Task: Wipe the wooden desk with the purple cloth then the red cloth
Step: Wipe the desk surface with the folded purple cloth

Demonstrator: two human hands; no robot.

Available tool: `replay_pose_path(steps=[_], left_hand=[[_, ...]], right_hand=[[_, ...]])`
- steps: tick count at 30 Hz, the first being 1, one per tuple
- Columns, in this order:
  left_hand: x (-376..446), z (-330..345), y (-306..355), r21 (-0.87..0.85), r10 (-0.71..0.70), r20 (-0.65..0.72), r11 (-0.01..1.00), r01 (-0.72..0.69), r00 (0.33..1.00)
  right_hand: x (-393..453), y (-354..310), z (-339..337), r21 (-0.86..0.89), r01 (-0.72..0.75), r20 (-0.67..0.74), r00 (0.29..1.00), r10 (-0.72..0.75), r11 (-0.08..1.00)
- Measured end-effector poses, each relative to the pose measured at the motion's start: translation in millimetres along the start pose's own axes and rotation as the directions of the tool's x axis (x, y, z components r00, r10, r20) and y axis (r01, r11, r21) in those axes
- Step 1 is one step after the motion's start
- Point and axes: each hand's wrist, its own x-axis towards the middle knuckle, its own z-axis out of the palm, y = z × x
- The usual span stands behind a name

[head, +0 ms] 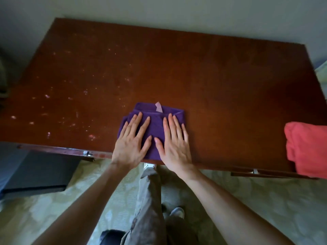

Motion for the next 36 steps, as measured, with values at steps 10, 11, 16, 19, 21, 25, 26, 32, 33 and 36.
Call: replay_pose_path(steps=[10,11,16,19,21,25,26,32,33,36], left_hand=[[24.0,-8.0,-30.7,0.044,0.007,0.01,0.999,-0.008,1.0],[37.8,-11.2,-39.2,0.044,0.006,0.009,0.999,-0.006,1.0],[131.3,-25.7,-83.0,0.045,0.001,0.0,0.999,-0.001,1.0],[203.0,-33.9,-114.7,0.059,0.005,-0.018,0.998,-0.004,1.0],[256.9,-40.0,-134.0,0.057,0.014,-0.017,0.998,-0.013,1.0],[337.6,-50.6,-158.8,0.046,0.052,-0.021,0.998,-0.051,0.998],[355.4,-51.4,-166.4,0.051,0.069,-0.022,0.996,-0.068,0.997],[417.9,-53.2,-185.0,0.072,0.136,0.004,0.988,-0.136,0.991],[424.3,-53.5,-185.4,0.069,0.144,0.001,0.987,-0.143,0.99],[431.9,-52.9,-184.5,0.055,0.143,0.008,0.988,-0.143,0.99]], right_hand=[[35.5,-8.6,9.2,0.019,0.002,0.009,1.0,-0.002,1.0],[51.9,-9.6,11.9,0.025,0.004,0.008,1.0,-0.004,1.0],[159.2,-9.0,25.5,0.027,0.03,0.029,0.999,-0.031,0.999],[234.9,-5.0,37.0,0.016,0.033,0.019,0.999,-0.034,0.999],[289.9,1.7,44.5,0.006,0.028,0.005,1.0,-0.028,1.0],[368.6,12.4,54.2,-0.016,0.01,-0.046,0.999,-0.011,1.0],[384.6,13.2,56.8,-0.016,-0.007,-0.049,0.999,0.006,1.0],[435.2,22.9,63.2,-0.017,-0.064,-0.036,0.997,0.064,0.998],[439.6,23.8,63.1,-0.018,-0.072,-0.039,0.997,0.072,0.997],[446.4,26.3,64.1,-0.012,-0.093,-0.043,0.995,0.092,0.996]])
